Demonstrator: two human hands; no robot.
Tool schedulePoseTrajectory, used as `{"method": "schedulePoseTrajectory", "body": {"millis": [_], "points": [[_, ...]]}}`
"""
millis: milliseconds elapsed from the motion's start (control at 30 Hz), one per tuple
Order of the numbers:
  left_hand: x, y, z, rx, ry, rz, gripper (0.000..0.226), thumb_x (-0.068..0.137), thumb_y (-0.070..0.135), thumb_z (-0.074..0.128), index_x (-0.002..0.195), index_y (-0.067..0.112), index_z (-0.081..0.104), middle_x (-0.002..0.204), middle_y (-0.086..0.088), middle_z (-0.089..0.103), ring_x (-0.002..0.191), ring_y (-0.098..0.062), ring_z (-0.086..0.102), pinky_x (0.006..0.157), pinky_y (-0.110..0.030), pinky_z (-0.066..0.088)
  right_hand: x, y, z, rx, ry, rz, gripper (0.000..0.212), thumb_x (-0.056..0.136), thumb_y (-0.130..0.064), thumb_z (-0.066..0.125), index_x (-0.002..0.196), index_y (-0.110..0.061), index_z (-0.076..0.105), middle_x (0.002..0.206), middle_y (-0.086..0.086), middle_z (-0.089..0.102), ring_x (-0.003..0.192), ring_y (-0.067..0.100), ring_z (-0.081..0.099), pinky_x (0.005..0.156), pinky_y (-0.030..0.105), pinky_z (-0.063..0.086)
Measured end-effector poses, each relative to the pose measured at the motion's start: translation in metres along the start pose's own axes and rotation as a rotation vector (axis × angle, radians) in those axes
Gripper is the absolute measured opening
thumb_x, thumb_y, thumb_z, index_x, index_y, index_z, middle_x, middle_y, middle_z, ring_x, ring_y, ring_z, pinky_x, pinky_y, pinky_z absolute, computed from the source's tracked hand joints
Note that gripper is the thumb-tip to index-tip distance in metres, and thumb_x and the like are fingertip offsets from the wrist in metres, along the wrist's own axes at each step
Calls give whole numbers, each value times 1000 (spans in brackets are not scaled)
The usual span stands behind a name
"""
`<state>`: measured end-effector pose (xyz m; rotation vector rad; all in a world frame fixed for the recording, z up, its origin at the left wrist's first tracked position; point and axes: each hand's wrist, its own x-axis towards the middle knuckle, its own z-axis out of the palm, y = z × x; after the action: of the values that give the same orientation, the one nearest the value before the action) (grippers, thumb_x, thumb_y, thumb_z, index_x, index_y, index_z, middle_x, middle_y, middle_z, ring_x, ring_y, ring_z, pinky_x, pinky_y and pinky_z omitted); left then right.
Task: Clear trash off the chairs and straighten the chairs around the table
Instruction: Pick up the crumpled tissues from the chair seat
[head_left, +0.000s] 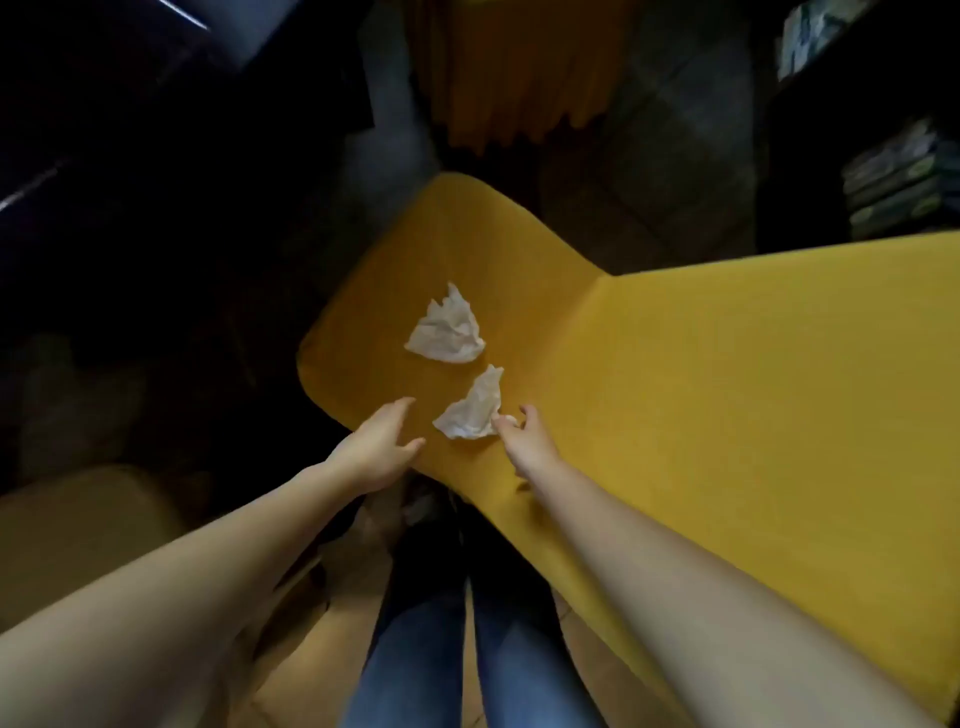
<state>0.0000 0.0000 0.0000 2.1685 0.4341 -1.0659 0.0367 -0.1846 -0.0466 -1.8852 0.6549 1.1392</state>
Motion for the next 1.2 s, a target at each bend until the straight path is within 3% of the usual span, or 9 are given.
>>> {"method": "schedulePoseTrajectory", "body": {"millis": [100, 233, 333, 400, 600, 767, 933, 1000, 1200], "points": [[34, 1, 0, 132, 56, 25, 64, 94, 30, 51, 148, 21, 19, 155, -5, 21, 140, -21, 28, 110, -36, 31, 16, 8, 10, 43, 16, 45, 67, 92, -42, 51, 149, -22, 21, 146, 10, 37, 105, 22, 44, 85, 36, 38], [87, 15, -6, 346, 185, 223, 64, 89, 12, 55, 144, 26, 26, 157, -6, 14, 138, -28, 30, 98, -40, 45, 29, 18, 18, -59, 20, -130, 55, 95, -28, 52, 146, -22, 33, 155, 6, 14, 135, 25, 33, 90, 25, 31], [119, 22, 1, 499, 109, 242, 65, 90, 9, 52, 145, 31, 24, 159, -5, -6, 146, -31, -1, 116, -54, 16, 42, 23, 24, -85, -31, -174, 52, 95, -25, 52, 144, -25, 37, 159, 5, -3, 143, 27, 19, 103, 29, 29], [131, 17, 12, 499, 34, 176, 68, 92, 12, 49, 147, 33, 15, 158, -2, -16, 145, -28, -13, 115, -54, 0, 47, 22, 30, -78, -49, -187, 51, 95, -23, 53, 144, -23, 38, 159, 5, -6, 146, 26, 12, 110, 31, 25], [123, -21, 44, 500, -64, 71, 71, 90, 32, 55, 148, 26, 14, 158, 0, -9, 145, -26, -8, 113, -58, 4, 69, 29, 41, -280, -78, -247, 53, 95, -24, 49, 146, -17, 35, 161, 3, 0, 147, 27, 3, 115, 36, 18], [114, -31, 64, 432, 185, 90, 55, 88, 28, 53, 137, 15, 34, 148, -7, 28, 140, -27, 20, 113, -54, 15, 70, 35, 53, -526, -137, -278, 52, 95, -28, 47, 141, -5, 40, 158, 10, 17, 143, 32, 18, 112, 37, 23], [98, -45, 79, 137, 433, 1, 19, 87, 19, 58, 106, 16, 59, 113, -6, 62, 108, -28, 56, 98, -44, 39, 63, 34, 46, -340, -62, -244, 31, 90, -18, 51, 120, -11, 57, 123, 13, 54, 111, 30, 52, 88, 34, 44], [85, -54, 83, 8, 496, -50, 12, 87, 15, 59, 98, 17, 60, 104, -5, 66, 98, -28, 61, 91, -43, 45, 57, 34, 43, -265, -31, -191, 37, 89, -17, 53, 126, -10, 58, 124, 12, 60, 112, 30, 57, 91, 36, 47], [50, -70, 101, -369, 441, -269, 37, 92, 11, 51, 129, 13, 51, 116, -10, 63, 104, -27, 60, 82, -29, 43, 42, 35, 46, -265, 9, -217, 30, 85, -11, 60, 115, -12, 66, 116, 4, 67, 105, 20, 62, 92, 34, 50]]}}
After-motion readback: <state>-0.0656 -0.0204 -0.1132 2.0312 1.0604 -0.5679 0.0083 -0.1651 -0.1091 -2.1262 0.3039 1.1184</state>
